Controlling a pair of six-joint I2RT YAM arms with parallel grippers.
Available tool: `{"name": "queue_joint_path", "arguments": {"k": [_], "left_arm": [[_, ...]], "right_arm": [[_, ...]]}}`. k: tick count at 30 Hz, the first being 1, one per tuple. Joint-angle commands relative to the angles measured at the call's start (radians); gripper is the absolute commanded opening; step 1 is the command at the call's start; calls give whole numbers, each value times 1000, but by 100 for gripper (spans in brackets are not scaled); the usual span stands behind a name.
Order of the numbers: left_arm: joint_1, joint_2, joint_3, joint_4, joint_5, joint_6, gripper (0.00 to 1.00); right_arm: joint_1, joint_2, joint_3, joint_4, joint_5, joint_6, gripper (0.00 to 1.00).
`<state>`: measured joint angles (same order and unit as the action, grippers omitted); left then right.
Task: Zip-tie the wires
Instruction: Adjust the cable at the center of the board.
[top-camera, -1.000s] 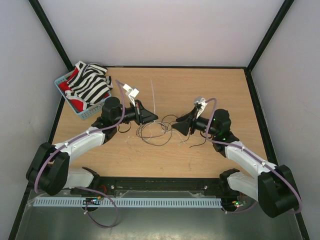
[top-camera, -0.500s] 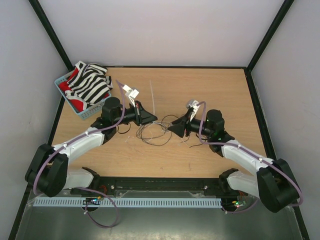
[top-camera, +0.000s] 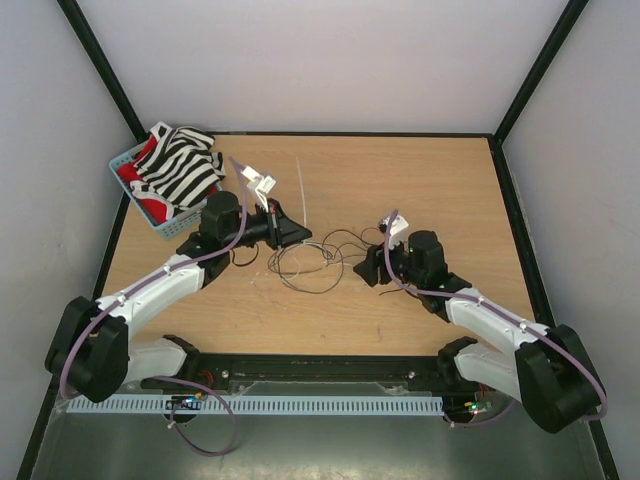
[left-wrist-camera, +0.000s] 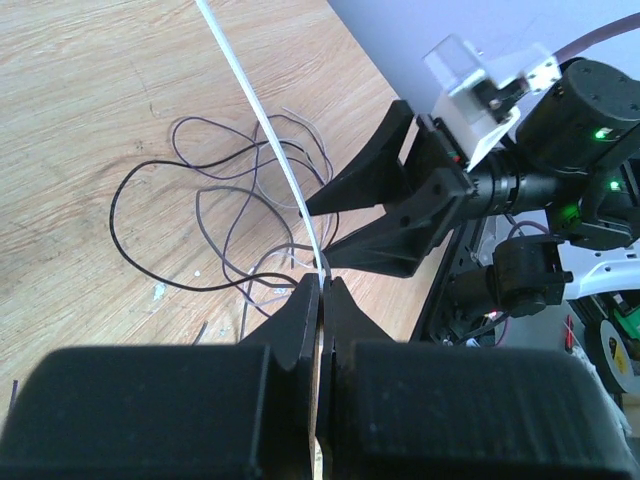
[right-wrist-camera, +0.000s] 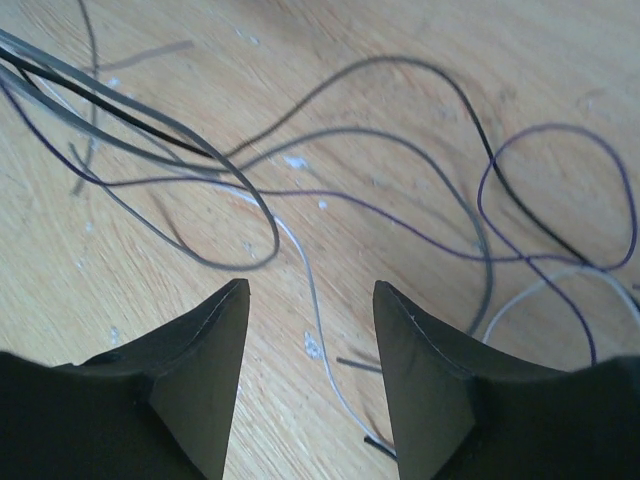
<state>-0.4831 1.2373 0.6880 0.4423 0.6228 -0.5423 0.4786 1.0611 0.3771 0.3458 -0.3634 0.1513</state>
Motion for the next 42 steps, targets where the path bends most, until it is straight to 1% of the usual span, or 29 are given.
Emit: {"name": "queue_joint_path", "arguments": {"k": [1,6,11,12,14,18,19,21,24,28,32,36,42], "left_arm": [[3,-28,37,-10,-5,23,0],[4,-29,44,-16,-3,25,0],[3,-30,49,-23,-2,27,0],[4,-30,51,-25,-1,28,0],[3,-31,54,-29,-1,30,0],[4,-34,59,-42,-5,39,0],[3,-34,59,-45,-8,42,0],[4,-35,60,-55,-13,50,0],[8,-38,61,-71,-21,59,0],[13,-45,61,-92,-33,69,0],[22,-58,62,-111,-40,72,0],[31,-75,65,-131,-43,76,0],[40,-92,64,-153,-47,83,0]], "right_arm": [[5,32,-25,-39,31,36,63],[5,106,-24,-25,-11,53,63],[5,184,-10,1,-10,40,63],[4,194,-4,2,-9,37,61],[4,207,9,0,-6,27,52],[4,176,34,-42,19,12,19],[4,159,39,-60,39,11,9],[-2,111,43,-100,87,7,0],[-32,29,42,-155,145,11,0],[-95,-58,46,-210,163,26,0],[-149,-102,56,-264,207,47,0],[-195,-134,51,-273,257,97,0],[-238,-145,48,-278,293,136,0]]}}
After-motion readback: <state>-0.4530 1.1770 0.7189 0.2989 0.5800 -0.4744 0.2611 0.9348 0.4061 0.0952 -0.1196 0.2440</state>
